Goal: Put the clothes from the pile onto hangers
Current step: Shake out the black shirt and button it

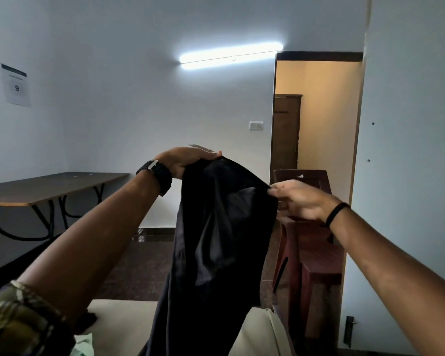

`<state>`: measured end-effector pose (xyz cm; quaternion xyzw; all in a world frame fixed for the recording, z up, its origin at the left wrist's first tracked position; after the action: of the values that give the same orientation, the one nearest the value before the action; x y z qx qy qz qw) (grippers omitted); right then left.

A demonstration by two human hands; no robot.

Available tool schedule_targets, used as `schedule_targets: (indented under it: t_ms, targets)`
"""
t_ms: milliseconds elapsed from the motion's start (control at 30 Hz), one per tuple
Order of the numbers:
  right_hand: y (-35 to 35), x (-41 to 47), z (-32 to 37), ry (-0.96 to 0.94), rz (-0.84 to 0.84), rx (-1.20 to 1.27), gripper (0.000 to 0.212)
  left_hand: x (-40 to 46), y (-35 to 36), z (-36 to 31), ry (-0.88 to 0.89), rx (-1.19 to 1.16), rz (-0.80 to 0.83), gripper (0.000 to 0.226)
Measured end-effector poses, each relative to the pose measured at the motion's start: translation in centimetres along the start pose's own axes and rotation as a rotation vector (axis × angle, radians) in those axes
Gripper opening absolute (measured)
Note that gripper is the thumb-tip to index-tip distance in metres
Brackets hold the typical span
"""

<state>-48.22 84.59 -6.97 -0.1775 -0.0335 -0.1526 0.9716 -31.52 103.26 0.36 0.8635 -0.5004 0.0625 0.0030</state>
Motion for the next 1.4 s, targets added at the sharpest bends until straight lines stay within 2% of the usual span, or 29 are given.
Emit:
schedule_targets:
  t_ms: [100, 200, 300, 400, 533, 600, 667, 733, 800, 867, 933, 1000, 1067, 1167, 1233, 1300, 1400]
  targets:
    - [-1.5, 0.2, 2.5, -0.09, -0.022, 0.096, 0.017, 0.1, -0.8, -1.1, 0.061, -0.08, -0.043, 0.008]
    - [-1.9, 0.3, 4.5, -0.109, -0.023, 0.096, 0.017, 0.3, -1.2, -2.8, 0.15, -0.145, -0.126, 0.012]
    - [-1.3, 0.3, 4.9, -0.027, 0.036, -0.186, 0.017, 0.2, -1.3, -4.5, 0.243, -0.158, -0.166, 0.019]
    - [-1.2, 0.2, 4.7, 0.128, 0.061, -0.434, 0.015, -0.2, -0.7, -5.4, 0.283, -0.072, -0.17, 0.019]
    - [-2.4, -0.6, 5.7, 0.165, 0.041, -0.246, 0.016, -0.1, -1.4, -6.0, 0.361, 0.022, -0.216, 0.014]
    - [-3.1, -0.9, 6.7, 0.092, -0.012, -0.152, 0.019, -0.2, -1.9, -6.5, 0.443, 0.203, -0.277, 0.014]
    - [-3.7, -1.2, 7.9, 0.006, -0.097, -0.091, 0.017, -0.5, -1.9, -6.9, 0.517, 0.391, -0.311, 0.029]
    - [-4.5, -1.6, 9.4, -0.08, -0.17, -0.019, 0.014, -1.0, -1.7, -7.7, 0.543, 0.506, -0.277, 0.05]
    - [-5.2, -2.2, 10.6, -0.14, -0.152, -0.025, 0.02, -1.8, -1.6, -8.6, 0.52, 0.601, -0.215, 0.066]
    - [-5.6, -2.6, 11.2, -0.146, -0.13, -0.22, 0.026, -2.6, -1.6, -9.3, 0.475, 0.672, -0.149, 0.066]
    - [-5.8, -2.6, 11.5, -0.141, -0.17, -0.543, 0.02, -3.1, -1.3, -9.7, 0.438, 0.752, -0.075, 0.057]
    - [-6.0, -2.4, 11.9, -0.144, -0.314, -0.885, 0.012, -3.4, -0.5, -9.8, 0.389, 0.843, -0.002, 0.049]
    - [-6.0, -2.0, 12.0, -0.13, -0.467, -1.087, 0.02, -3.6, 0.3, -9.9, 0.324, 0.944, 0.024, 0.042]
    - [-5.7, -1.7, 11.7, -0.138, -0.652, -1.19, 0.021, -3.5, 0.7, -10.2, 0.303, 1.016, -0.004, 0.024]
    - [-5.3, -1.4, 11.1, -0.091, -0.694, -1.176, 0.018, -3.2, 0.7, -10.5, 0.356, 1.0, -0.032, 0.019]
    - [-4.9, -0.9, 10.5, -0.027, -0.729, -1.154, 0.022, -2.6, 0.5, -10.7, 0.427, 1.044, -0.09, 0.022]
    - [-4.5, 0.1, 10.3, 0.058, -0.735, -1.128, 0.027, -1.9, 0.0, -11.1, 0.625, 1.209, -0.229, 0.021]
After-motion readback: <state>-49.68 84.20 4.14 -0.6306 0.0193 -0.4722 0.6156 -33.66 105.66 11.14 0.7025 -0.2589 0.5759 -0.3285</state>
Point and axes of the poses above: each hand's wrist, its own x-axis towards the middle knuckle, its own y-axis out of the palm, z = x × y, the point moved 2 cm from there along x, towards the middle knuckle, and after that the axes turned 10 degrees about -x, right-handed, at the moved point
